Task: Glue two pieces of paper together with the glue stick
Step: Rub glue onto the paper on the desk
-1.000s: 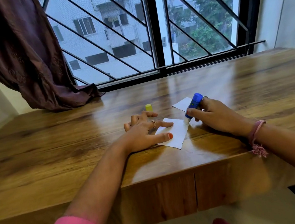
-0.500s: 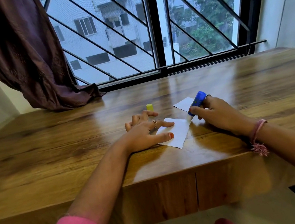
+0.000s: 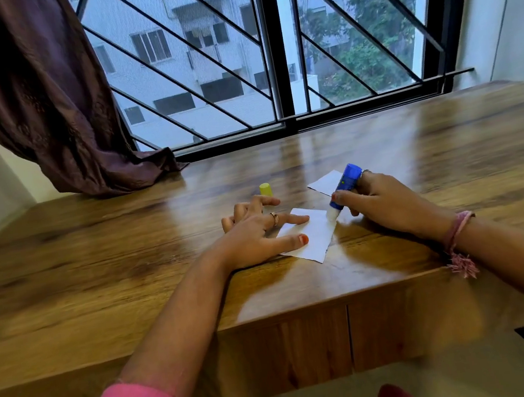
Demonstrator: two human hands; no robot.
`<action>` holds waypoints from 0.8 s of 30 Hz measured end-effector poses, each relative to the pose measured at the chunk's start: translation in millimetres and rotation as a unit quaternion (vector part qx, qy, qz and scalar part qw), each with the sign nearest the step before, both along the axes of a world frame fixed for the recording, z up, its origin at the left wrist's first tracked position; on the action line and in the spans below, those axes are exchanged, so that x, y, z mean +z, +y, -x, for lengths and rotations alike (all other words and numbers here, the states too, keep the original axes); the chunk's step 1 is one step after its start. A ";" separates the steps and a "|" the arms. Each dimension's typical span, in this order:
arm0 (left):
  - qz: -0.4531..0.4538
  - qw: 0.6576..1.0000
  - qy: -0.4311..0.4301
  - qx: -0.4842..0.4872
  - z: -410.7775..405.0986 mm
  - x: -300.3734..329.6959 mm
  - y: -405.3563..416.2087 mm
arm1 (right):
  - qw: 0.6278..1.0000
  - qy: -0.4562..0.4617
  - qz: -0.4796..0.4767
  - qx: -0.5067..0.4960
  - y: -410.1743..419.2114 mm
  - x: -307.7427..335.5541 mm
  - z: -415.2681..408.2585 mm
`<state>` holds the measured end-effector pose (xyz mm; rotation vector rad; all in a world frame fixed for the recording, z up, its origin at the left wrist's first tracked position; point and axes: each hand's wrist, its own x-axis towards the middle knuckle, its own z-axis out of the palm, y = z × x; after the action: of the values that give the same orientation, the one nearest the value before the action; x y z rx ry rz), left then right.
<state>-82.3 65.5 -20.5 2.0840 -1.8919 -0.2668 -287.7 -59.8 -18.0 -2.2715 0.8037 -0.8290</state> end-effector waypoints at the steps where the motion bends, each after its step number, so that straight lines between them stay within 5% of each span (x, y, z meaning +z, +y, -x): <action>1: 0.000 1.000 0.000 0.001 0.2 0.1 -0.1 | 1.000 0.000 0.003 -0.014 -1.0 0.5 -0.2; 7: 0.002 1.000 -0.003 -0.002 0.1 0.0 0.2 | 0.998 0.000 -0.029 0.054 7.0 0.1 2.6; 11: 0.001 1.000 -0.003 -0.003 -0.1 0.1 0.1 | 1.000 0.005 0.011 -0.008 3.8 3.2 0.5; 24: -0.001 1.000 -0.001 0.000 0.0 0.5 -0.4 | 0.999 0.005 0.005 0.050 11.2 2.4 3.3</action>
<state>-82.3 65.1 -20.0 2.0851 -1.8937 -0.2666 -291.0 -48.6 -15.6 -2.3049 0.6851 -0.7785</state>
